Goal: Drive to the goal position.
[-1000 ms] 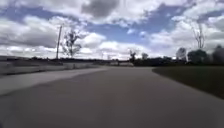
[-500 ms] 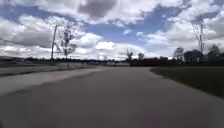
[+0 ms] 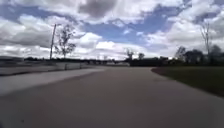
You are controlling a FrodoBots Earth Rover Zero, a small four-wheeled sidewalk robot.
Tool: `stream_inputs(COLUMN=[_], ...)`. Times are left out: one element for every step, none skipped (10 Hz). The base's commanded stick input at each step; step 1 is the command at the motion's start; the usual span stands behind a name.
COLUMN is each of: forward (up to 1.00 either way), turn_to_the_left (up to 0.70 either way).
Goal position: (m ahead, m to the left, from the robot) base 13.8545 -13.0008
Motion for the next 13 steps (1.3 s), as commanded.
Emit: stream_inputs(forward=[1.00, 1.00, 1.00, 1.00, 1.00, 1.00, 1.00, 1.00, 1.00, 1.00, 1.00, 1.00, 1.00], turn_to_the_left=[-0.03, -0.03, -0.03, -0.03, -0.03, -0.03, -0.04, -0.04, -0.05, -0.05, -0.07, -0.10, -0.11])
